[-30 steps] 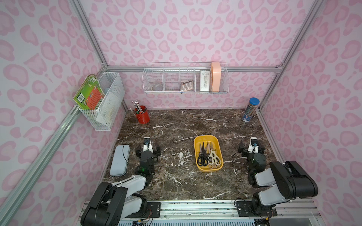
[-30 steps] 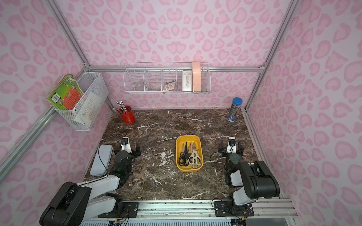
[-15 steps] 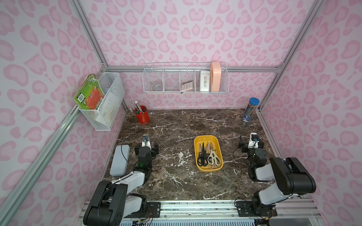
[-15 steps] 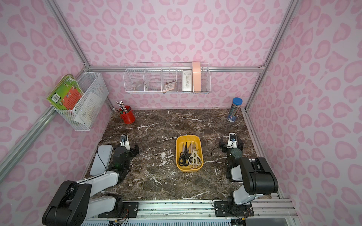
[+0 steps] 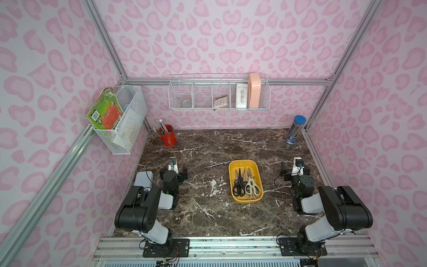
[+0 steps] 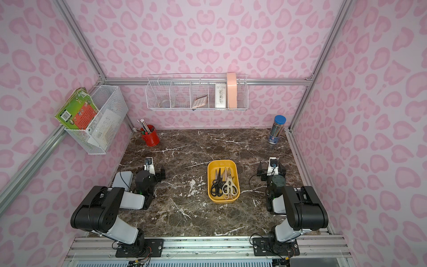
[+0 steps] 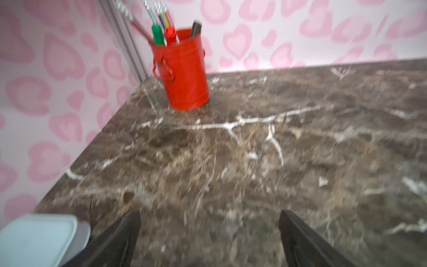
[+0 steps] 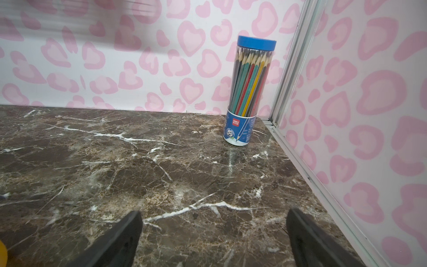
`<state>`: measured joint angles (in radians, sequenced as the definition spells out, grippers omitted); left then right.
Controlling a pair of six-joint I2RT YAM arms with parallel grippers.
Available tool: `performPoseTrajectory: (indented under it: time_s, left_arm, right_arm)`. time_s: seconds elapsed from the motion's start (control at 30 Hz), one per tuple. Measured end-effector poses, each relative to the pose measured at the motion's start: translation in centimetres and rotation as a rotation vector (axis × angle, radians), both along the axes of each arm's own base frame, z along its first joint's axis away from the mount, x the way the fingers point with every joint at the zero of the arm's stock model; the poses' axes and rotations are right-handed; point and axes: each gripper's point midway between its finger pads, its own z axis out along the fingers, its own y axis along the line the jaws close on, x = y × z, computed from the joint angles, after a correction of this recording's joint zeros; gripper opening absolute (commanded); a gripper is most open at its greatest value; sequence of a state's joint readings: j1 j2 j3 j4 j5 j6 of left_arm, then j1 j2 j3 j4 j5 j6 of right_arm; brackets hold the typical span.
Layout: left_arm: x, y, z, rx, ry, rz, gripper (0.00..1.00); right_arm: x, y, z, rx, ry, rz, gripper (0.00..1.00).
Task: Put the scissors into the storage box
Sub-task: Reset both arms
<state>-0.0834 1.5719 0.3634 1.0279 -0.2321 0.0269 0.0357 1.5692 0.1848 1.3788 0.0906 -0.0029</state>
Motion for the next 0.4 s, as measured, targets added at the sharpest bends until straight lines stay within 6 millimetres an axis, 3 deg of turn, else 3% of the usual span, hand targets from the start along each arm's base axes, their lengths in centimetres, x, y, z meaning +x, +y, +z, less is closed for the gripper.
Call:
performPoseTrajectory:
  time_s: [0.1, 0.27, 0.4]
  left_arm:
    - [1.3, -0.4, 1.2, -0.008, 0.015, -0.03, 0.99]
    - [0.7, -0.6, -1.1, -0.011, 0.121, -0.044, 0.99]
    - [0.4, -0.6, -1.8, -0.011, 0.15, -0.049, 0.99]
  right_arm:
    - [0.0, 0.0, -0.1, 0.001, 0.006, 0.0, 0.99]
    - [0.3, -0.1, 0.1, 0.007, 0.001, 0.005, 0.99]
    - [0.4, -0.8, 0.3, 0.028, -0.006, -0.005, 0.99]
